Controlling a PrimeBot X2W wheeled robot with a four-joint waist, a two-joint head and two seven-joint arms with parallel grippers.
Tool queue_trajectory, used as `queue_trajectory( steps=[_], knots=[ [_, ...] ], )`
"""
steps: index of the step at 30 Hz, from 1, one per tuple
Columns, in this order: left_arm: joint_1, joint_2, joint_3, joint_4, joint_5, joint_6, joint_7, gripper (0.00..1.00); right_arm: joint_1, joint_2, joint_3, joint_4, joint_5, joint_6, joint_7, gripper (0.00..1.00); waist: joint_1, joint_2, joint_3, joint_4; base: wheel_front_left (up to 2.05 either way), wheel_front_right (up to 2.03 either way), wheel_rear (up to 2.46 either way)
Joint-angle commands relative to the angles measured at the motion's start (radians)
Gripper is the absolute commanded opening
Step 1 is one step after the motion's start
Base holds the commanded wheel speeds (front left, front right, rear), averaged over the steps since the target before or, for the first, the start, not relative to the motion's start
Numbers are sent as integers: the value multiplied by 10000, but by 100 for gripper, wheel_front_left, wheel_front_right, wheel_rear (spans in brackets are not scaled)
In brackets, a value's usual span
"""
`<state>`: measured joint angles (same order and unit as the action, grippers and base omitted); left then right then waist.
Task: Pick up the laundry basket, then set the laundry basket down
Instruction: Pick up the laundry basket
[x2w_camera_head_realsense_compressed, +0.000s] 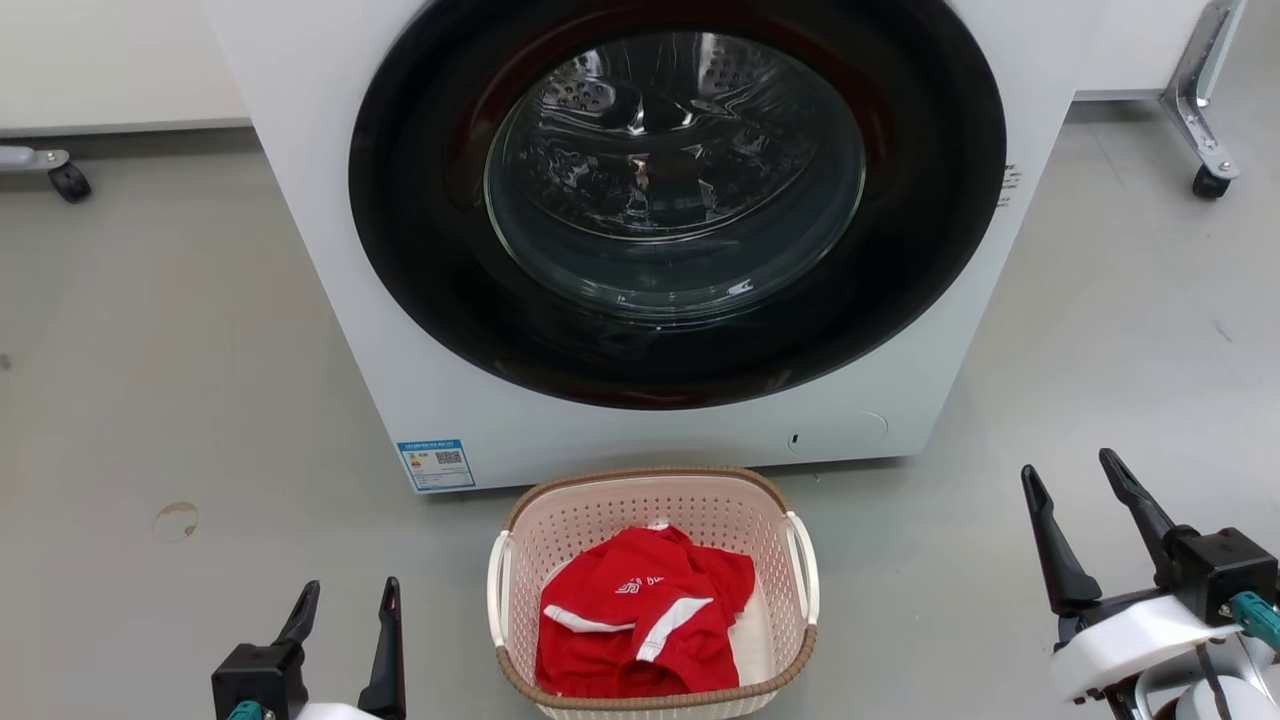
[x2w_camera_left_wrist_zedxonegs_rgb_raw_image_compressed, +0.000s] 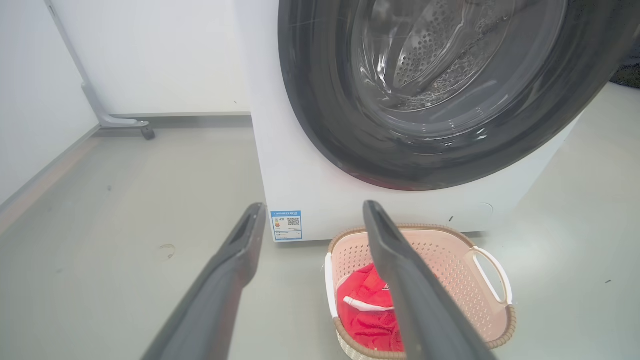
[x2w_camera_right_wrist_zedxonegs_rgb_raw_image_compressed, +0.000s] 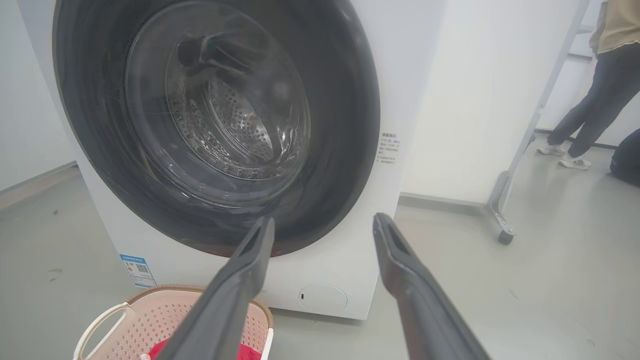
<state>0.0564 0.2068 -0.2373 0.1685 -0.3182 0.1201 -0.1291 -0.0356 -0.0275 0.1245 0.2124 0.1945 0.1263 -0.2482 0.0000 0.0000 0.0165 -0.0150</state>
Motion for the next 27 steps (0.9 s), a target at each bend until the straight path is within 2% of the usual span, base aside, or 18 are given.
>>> queue_trajectory(
  steps=[1,13,27],
  knots=[
    [-354,146,293,-381,-68,90,105,100,-450,-227,101,-131,95,44,-136,100,0,0,238,52,0,0,0],
    [-1307,385,228,-321,-253,-141,776,100,-1154,-227,-277,475,599,44,-136,100,0,0,2088,263,0,0,0],
    [-2668,39,120,746,-602,-584,226,100,-1739,-227,186,856,1271,44,-136,100,0,0,4350,249,0,0,0]
  ],
)
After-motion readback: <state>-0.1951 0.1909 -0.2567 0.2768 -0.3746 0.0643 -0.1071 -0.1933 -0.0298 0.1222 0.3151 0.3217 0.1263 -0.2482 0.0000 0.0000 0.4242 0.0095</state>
